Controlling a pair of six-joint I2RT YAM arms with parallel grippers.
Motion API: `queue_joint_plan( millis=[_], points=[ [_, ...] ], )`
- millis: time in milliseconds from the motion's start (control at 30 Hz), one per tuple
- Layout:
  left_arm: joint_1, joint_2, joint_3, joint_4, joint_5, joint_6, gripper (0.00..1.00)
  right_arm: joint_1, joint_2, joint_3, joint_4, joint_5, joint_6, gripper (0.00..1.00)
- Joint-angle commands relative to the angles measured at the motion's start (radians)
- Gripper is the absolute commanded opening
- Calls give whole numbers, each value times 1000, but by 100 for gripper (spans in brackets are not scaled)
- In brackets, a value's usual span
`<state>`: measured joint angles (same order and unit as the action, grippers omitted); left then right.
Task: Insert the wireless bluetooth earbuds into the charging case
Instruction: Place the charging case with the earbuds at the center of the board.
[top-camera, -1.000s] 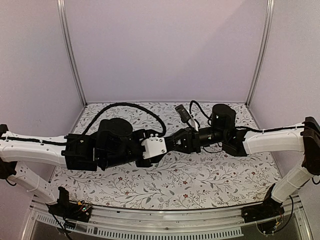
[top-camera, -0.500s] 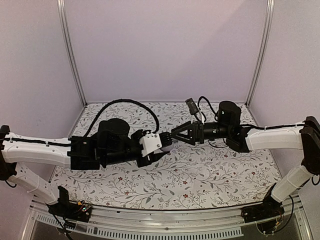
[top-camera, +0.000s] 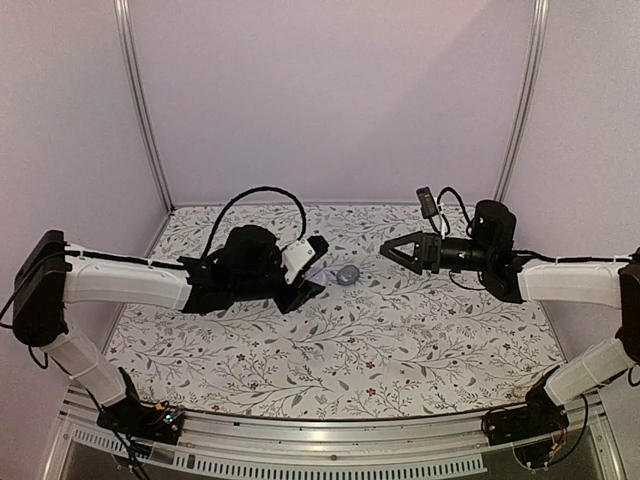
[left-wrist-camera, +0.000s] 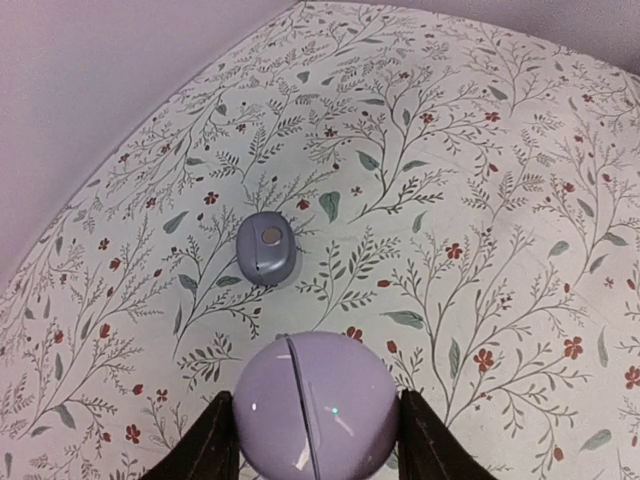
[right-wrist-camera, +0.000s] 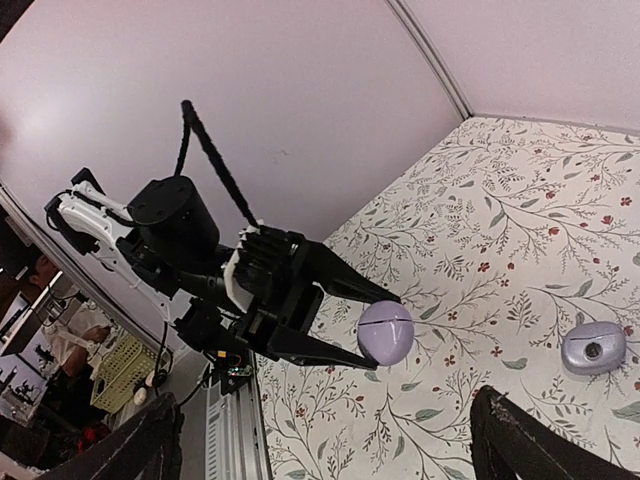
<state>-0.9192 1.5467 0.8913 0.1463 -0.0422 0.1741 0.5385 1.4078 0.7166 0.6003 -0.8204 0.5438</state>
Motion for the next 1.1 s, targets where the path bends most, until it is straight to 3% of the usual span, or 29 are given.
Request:
queue_joint_plan(
  millis=[0,467,900,1067],
  points=[
    [73,118,63,-9,84,-134,27,-43,-69,-37,-24,6,-37,99],
    [219,456,279,-6,179,-208,27,-55,-167,-91,-95,40,-99,99],
    [245,635,484,-131,166,-211,33,-57,-196,-94,-136,40,-130,99],
    [250,645,514,-208,173,-212,47,-68,-210,-70,-213,54,-183,99]
  ],
)
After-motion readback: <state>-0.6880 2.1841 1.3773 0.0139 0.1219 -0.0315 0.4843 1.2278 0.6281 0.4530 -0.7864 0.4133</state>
